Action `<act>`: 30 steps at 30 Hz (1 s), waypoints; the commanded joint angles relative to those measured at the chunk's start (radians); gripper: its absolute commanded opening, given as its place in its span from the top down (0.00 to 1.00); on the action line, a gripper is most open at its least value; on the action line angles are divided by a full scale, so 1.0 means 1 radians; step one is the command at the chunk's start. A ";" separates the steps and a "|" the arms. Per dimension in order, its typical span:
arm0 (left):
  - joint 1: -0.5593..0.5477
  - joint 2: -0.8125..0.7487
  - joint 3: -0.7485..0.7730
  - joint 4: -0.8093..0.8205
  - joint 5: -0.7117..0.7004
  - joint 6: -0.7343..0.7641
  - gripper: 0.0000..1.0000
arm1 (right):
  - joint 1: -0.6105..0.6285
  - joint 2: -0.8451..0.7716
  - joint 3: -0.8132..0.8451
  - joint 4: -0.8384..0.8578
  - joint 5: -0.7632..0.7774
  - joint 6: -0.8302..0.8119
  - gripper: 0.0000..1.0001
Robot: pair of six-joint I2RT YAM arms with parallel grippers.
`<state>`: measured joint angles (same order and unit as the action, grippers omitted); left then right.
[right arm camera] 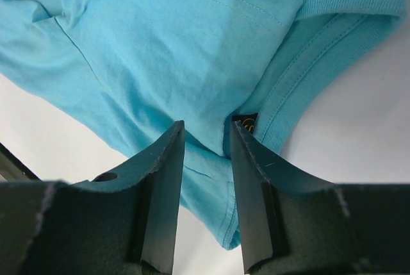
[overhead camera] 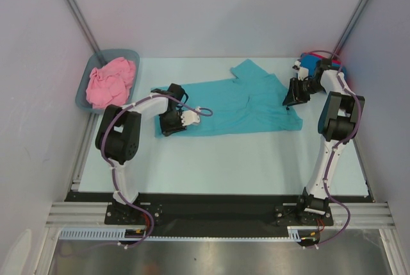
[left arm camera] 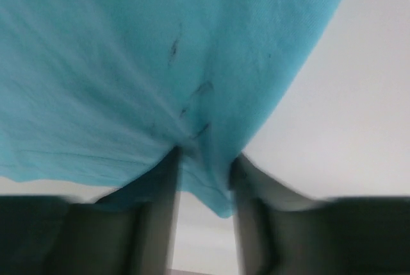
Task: Fold and stack the t-shirts
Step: Fold the tshirt
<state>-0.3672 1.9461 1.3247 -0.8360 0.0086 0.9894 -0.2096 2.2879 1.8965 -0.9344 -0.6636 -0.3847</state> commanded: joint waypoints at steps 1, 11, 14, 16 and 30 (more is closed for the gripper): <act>0.004 -0.038 0.008 -0.035 -0.007 0.014 0.43 | 0.004 0.001 0.023 -0.014 -0.016 0.001 0.60; 0.161 -0.043 0.321 -0.256 0.243 -0.084 0.30 | 0.006 -0.021 0.007 -0.011 -0.001 0.004 0.58; 0.217 -0.009 0.401 -0.281 0.368 -0.135 0.31 | 0.012 -0.024 -0.002 -0.007 0.012 0.006 0.58; 0.255 0.034 0.439 -0.281 0.467 -0.185 0.34 | 0.013 -0.034 -0.011 -0.004 0.016 0.004 0.58; 0.323 0.339 0.677 -0.321 0.630 -0.278 0.34 | 0.029 -0.120 -0.060 -0.027 0.079 -0.011 0.57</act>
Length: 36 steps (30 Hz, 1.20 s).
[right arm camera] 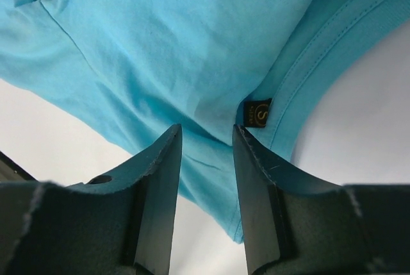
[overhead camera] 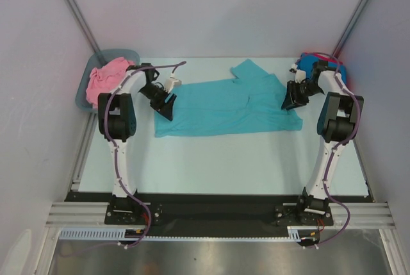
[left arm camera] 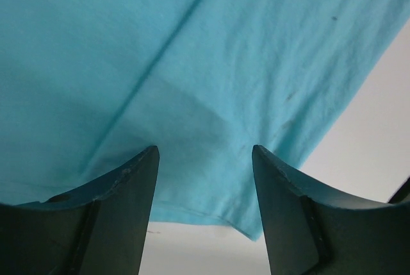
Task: Fold and stack the t-shirts
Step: Fold the tshirt
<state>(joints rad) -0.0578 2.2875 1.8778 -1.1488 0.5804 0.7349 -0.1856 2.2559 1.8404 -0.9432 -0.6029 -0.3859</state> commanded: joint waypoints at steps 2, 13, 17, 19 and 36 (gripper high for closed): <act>0.022 0.009 0.161 -0.008 0.047 -0.031 0.34 | 0.005 -0.099 -0.015 -0.023 0.029 -0.011 0.57; 0.045 0.050 0.224 -0.014 0.010 -0.015 0.34 | 0.009 -0.131 -0.038 -0.023 0.066 -0.019 0.57; 0.055 0.075 0.218 -0.012 -0.001 -0.008 0.34 | 0.011 -0.134 -0.035 -0.023 0.069 -0.016 0.57; 0.055 0.079 0.221 -0.003 -0.005 -0.011 0.34 | 0.012 -0.134 -0.038 -0.023 0.071 -0.019 0.57; 0.108 0.104 0.244 0.014 -0.050 -0.011 0.34 | 0.041 -0.134 -0.049 -0.023 0.091 -0.027 0.59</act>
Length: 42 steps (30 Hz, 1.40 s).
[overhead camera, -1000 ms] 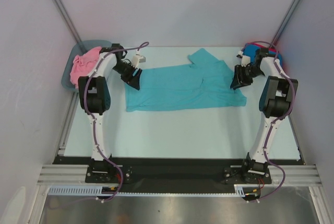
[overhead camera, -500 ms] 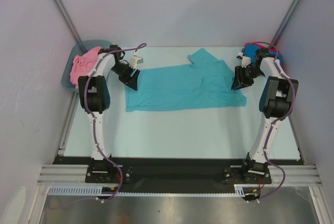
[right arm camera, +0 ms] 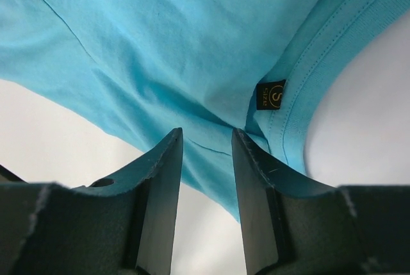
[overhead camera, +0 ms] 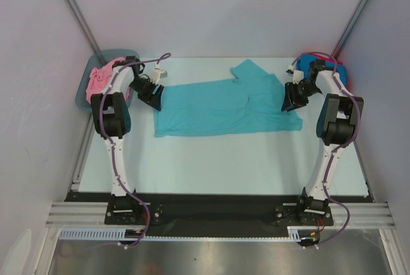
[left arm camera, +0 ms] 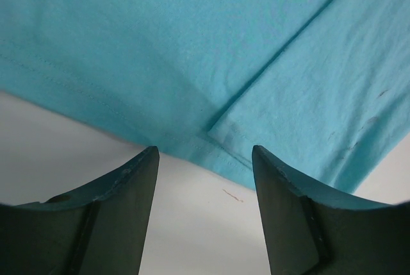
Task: Fold and stack the t-shirts
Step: Fold the tshirt
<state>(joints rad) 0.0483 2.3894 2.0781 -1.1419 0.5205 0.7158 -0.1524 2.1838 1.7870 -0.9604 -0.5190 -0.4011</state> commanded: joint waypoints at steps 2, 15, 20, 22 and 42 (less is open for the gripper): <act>0.002 0.002 0.043 0.008 0.013 0.007 0.34 | 0.013 -0.061 0.005 -0.006 0.011 -0.013 0.58; 0.001 -0.033 0.042 0.004 0.061 0.011 0.35 | 0.017 -0.044 0.003 0.000 0.043 -0.018 0.59; -0.005 -0.042 0.042 -0.010 0.079 0.019 0.35 | 0.019 -0.039 0.005 0.002 0.048 -0.018 0.59; -0.011 -0.047 0.037 -0.019 0.087 0.028 0.36 | 0.019 -0.039 0.006 0.003 0.050 -0.018 0.59; -0.041 -0.075 -0.003 -0.071 0.119 0.085 0.38 | 0.011 -0.019 0.012 0.029 0.089 -0.001 0.59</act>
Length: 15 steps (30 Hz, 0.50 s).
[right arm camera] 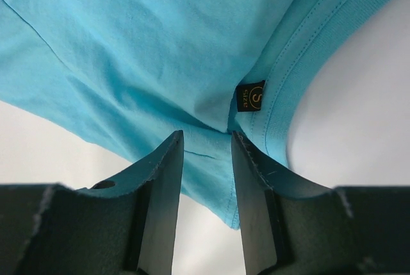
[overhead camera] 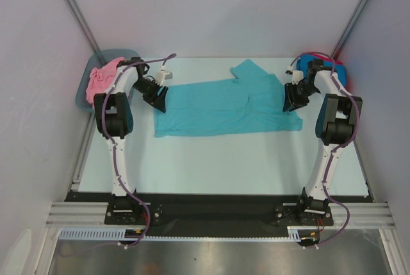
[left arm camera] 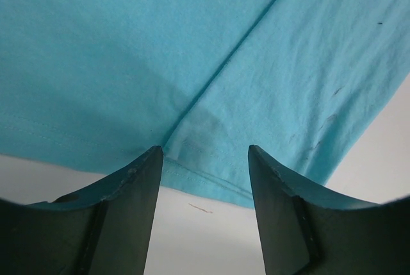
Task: Fold and stack the t-shirts
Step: Fold the tshirt
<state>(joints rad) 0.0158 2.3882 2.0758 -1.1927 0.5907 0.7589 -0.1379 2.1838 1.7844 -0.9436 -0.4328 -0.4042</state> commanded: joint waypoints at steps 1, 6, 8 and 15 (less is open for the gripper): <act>-0.008 -0.073 -0.002 -0.022 0.049 0.045 0.38 | -0.003 -0.018 0.015 0.014 0.003 0.001 0.59; -0.008 -0.063 -0.006 -0.039 0.046 0.060 0.40 | -0.002 -0.018 0.012 0.014 -0.001 0.004 0.59; -0.007 -0.058 -0.003 -0.036 0.041 0.062 0.40 | 0.001 -0.019 0.010 0.014 -0.003 0.004 0.59; -0.007 -0.029 0.040 -0.028 0.031 0.057 0.41 | 0.009 -0.013 0.015 0.016 0.002 0.004 0.59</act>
<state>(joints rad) 0.0143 2.3882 2.0743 -1.2156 0.5896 0.7876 -0.1345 2.1838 1.7844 -0.9405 -0.4328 -0.4038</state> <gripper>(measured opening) 0.599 0.413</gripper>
